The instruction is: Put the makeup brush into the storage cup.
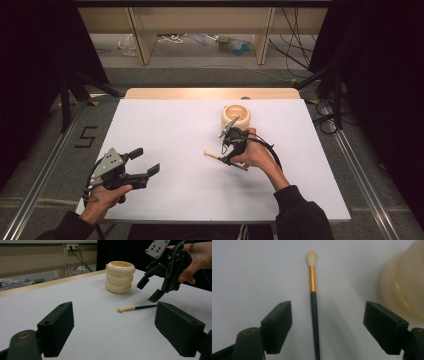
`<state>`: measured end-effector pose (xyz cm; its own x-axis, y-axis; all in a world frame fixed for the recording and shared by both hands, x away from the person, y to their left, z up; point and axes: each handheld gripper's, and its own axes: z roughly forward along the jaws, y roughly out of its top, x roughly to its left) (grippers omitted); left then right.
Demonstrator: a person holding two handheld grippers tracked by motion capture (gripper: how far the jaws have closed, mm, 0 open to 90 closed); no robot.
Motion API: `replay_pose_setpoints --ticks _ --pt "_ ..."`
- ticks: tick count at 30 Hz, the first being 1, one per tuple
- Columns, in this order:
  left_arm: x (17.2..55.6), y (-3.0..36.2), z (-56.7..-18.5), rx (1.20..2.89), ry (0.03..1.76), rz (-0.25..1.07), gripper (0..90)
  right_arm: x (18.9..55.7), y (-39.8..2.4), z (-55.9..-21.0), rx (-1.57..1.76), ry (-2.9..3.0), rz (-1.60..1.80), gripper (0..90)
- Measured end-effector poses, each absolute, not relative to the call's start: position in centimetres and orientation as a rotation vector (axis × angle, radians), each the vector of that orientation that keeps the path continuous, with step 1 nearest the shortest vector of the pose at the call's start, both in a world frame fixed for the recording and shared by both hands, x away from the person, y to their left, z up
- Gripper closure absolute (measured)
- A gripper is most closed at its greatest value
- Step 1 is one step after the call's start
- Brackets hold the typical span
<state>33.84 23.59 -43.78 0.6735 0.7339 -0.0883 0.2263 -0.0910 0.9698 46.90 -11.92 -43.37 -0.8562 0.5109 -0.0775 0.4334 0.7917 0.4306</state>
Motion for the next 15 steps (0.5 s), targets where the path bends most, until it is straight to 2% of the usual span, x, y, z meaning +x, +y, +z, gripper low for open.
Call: replay_pose_setpoints --ticks 15 --pt "33.84 23.56 -43.78 1.649 0.795 0.508 15.5 47.49 -11.45 -44.02 0.737 2.839 0.544 26.6"
